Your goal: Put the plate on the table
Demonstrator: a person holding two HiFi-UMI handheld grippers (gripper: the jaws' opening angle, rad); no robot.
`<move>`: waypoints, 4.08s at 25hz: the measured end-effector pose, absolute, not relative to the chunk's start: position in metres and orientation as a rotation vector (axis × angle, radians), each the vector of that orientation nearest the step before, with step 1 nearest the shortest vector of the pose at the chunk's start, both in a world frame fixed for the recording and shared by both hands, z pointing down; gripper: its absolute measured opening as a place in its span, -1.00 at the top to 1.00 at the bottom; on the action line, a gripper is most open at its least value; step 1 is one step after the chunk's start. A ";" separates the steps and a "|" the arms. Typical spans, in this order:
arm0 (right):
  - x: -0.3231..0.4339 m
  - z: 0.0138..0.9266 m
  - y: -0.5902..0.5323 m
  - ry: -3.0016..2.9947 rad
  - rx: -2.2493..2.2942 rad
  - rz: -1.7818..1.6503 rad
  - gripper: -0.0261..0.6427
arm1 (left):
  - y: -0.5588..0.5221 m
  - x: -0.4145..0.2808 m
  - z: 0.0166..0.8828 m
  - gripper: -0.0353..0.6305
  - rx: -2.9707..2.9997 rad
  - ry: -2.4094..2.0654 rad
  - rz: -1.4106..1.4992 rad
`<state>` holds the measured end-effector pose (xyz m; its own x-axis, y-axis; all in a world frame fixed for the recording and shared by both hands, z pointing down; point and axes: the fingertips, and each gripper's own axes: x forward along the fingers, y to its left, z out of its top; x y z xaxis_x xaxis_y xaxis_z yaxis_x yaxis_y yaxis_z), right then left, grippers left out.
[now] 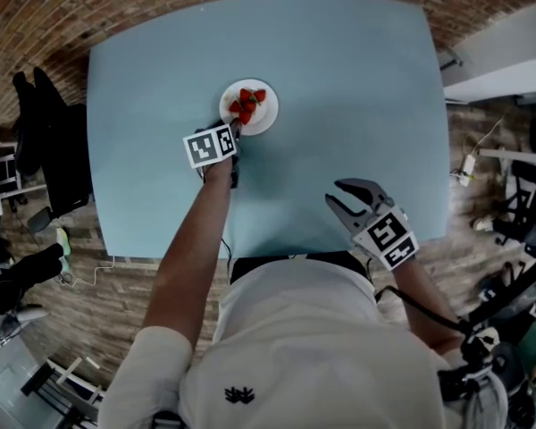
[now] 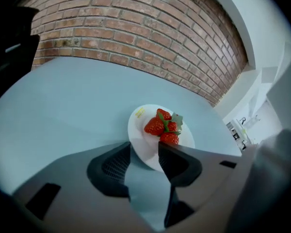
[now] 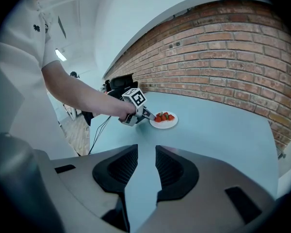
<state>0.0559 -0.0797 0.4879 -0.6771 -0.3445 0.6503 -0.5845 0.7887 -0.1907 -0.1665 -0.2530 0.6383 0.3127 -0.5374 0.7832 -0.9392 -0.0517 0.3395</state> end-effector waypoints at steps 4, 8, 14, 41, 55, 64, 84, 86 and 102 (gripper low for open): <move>0.064 0.487 -0.080 -2.366 0.684 0.511 0.59 | -0.253 -0.170 0.642 0.39 1.701 -1.365 0.625; 0.069 0.487 -0.081 -2.374 0.670 0.498 0.59 | -0.254 -0.170 0.637 0.39 1.707 -1.387 0.623; 0.079 0.485 -0.083 -2.402 0.612 0.461 0.59 | -0.246 -0.167 0.620 0.39 1.726 -1.427 0.630; 0.008 0.476 -0.017 -2.431 0.154 0.168 0.60 | -0.040 -0.087 0.456 0.39 2.046 -1.374 0.536; -0.056 0.437 0.158 -2.458 0.118 0.054 0.60 | 0.166 -0.098 0.407 0.89 2.311 -1.247 0.462; -0.055 0.428 0.235 -2.461 0.118 0.028 0.60 | 0.246 -0.081 0.399 0.89 2.376 -1.184 0.482; -0.049 0.417 0.288 -2.467 0.141 -0.018 0.60 | 0.302 -0.072 0.397 0.89 2.404 -1.181 0.543; -0.048 0.416 0.288 -2.467 0.148 -0.021 0.60 | 0.303 -0.071 0.397 0.89 2.406 -1.178 0.546; -0.045 0.419 0.287 -2.450 0.176 -0.019 0.61 | 0.301 -0.071 0.405 0.89 2.408 -1.148 0.553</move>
